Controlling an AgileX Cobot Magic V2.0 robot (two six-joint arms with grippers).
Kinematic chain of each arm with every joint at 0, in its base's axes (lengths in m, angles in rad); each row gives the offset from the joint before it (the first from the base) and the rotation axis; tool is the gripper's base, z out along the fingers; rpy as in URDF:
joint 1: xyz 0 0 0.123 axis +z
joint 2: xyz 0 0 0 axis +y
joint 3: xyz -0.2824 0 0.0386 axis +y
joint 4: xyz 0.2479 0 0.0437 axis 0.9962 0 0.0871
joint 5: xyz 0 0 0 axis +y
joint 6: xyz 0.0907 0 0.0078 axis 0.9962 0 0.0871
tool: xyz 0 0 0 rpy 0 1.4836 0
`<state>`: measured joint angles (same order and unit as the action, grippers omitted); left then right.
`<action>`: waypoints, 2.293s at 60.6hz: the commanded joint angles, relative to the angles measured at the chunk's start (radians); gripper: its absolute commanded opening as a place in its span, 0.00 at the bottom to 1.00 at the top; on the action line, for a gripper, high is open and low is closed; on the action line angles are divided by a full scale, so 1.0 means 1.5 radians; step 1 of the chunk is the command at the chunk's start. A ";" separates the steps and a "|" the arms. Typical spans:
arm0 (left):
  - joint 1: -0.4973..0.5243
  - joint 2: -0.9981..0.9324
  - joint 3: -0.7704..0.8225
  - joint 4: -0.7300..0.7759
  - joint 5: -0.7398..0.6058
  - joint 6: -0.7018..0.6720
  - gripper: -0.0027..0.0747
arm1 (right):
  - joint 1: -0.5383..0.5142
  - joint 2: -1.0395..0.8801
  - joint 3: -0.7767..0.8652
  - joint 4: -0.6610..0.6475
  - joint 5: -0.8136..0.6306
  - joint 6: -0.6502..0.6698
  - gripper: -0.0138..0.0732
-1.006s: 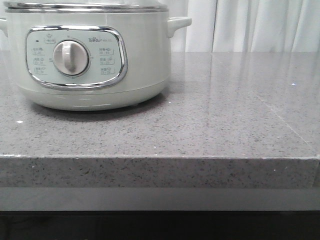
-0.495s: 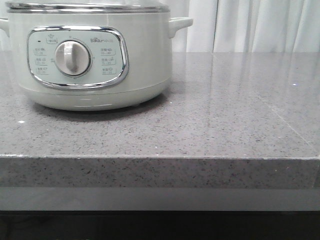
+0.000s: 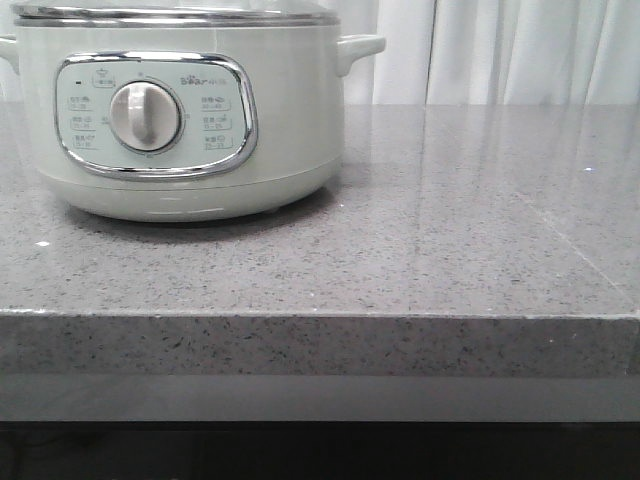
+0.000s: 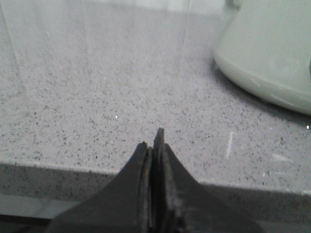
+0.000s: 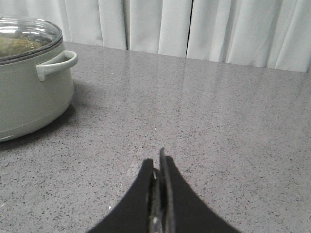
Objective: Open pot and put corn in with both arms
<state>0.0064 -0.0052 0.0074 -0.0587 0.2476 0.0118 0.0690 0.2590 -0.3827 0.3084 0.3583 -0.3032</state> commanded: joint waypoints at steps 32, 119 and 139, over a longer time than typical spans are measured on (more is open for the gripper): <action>0.007 -0.016 0.000 -0.011 -0.070 -0.008 0.01 | -0.003 0.005 -0.017 0.006 -0.056 -0.007 0.10; 0.007 -0.015 0.000 -0.011 -0.070 -0.008 0.01 | -0.005 -0.194 0.273 -0.129 -0.187 0.098 0.10; 0.007 -0.015 0.000 -0.011 -0.070 -0.008 0.01 | -0.005 -0.194 0.272 -0.129 -0.184 0.098 0.10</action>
<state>0.0134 -0.0052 0.0074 -0.0648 0.2266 0.0118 0.0690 -0.0099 0.0278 0.1206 0.1719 -0.1598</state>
